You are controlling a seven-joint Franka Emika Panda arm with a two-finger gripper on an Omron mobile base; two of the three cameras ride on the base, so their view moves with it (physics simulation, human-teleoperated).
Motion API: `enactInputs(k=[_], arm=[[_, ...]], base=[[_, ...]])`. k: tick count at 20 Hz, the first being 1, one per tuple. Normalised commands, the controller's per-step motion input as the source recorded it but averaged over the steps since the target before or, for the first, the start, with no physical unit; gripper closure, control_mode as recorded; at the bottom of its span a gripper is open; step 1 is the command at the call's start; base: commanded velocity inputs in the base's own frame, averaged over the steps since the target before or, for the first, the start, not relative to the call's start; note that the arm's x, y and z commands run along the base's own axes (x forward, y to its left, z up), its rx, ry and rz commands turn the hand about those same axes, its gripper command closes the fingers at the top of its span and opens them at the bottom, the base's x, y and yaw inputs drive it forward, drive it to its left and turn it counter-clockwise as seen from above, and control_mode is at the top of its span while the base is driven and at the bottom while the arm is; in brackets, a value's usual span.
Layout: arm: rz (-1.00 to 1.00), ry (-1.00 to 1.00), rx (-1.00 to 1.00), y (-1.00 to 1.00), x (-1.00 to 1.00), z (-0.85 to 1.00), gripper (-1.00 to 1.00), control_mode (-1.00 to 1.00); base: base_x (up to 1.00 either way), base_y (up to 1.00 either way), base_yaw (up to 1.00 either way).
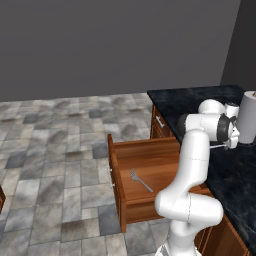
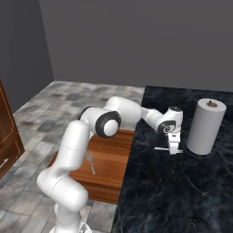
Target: Organize the utensils by type. Pick up the wooden spoons from the counter and place them in the open cabinet. Then pick up the metallic utensils from the counter and place them in the open drawer.
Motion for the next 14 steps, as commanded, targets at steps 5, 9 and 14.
enactInputs(k=[5, 9, 14], arm=[[-0.03, -0.03, 0.0, 0.0, -0.14, -0.56, 1.0, -1.0], [-0.05, -0.06, 0.0, 0.0, -0.17, -0.74, 1.0, -1.0], [-0.05, 0.03, 0.0, 0.02, 0.01, -0.73, 1.0, -1.0]], base=[[0.0, 0.0, 0.0], [0.0, 0.0, 0.0], [0.0, 0.0, 0.0]])
